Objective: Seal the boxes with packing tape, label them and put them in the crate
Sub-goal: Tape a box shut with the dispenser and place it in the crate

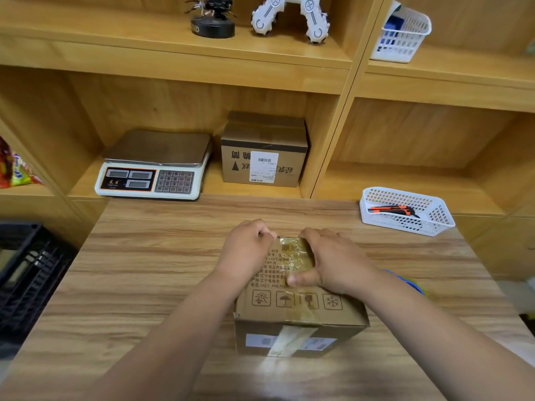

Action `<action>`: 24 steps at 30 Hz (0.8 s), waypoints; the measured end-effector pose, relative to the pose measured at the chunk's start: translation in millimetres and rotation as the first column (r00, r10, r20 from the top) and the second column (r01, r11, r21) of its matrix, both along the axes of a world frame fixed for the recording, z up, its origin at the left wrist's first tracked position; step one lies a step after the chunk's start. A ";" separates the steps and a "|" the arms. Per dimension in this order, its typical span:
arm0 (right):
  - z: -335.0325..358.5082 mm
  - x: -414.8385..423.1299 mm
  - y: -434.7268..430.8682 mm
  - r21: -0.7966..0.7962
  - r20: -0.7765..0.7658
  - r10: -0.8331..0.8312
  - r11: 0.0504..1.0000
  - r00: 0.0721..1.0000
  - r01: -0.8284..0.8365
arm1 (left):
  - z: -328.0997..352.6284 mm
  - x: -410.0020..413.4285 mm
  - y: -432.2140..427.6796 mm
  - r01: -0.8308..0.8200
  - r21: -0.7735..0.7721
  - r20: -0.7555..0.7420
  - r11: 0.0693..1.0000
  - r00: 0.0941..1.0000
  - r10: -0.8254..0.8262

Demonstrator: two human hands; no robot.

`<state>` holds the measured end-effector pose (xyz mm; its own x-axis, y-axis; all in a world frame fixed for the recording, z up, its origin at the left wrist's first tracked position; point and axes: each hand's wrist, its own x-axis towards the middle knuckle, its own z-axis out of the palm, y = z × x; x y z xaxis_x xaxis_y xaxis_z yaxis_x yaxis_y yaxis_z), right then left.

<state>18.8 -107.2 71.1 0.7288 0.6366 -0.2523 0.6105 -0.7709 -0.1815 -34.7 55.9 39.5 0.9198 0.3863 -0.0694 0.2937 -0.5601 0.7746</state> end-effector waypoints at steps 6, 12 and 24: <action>-8.8 25.0 -0.5 0.181 -0.011 -0.110 0.977 0.994 0.110 | 0.2 -2.3 -1.9 0.007 0.001 0.005 1.000 1.000 -0.007; -10.7 22.3 -4.2 0.232 -0.006 -0.099 0.968 0.995 0.097 | 2.5 -1.3 -1.5 0.000 -0.036 -0.023 0.999 1.000 0.000; -1.6 -1.4 -26.0 0.095 -0.094 -0.010 0.995 0.996 0.019 | -0.7 -5.1 -5.0 0.021 0.036 0.026 0.999 0.999 -0.022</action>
<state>17.4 -133.2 69.5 0.7143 0.6505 -0.2581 0.5763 -0.7560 -0.3103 -39.8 50.9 38.8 0.9293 0.3681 -0.0316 0.2610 -0.5936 0.7613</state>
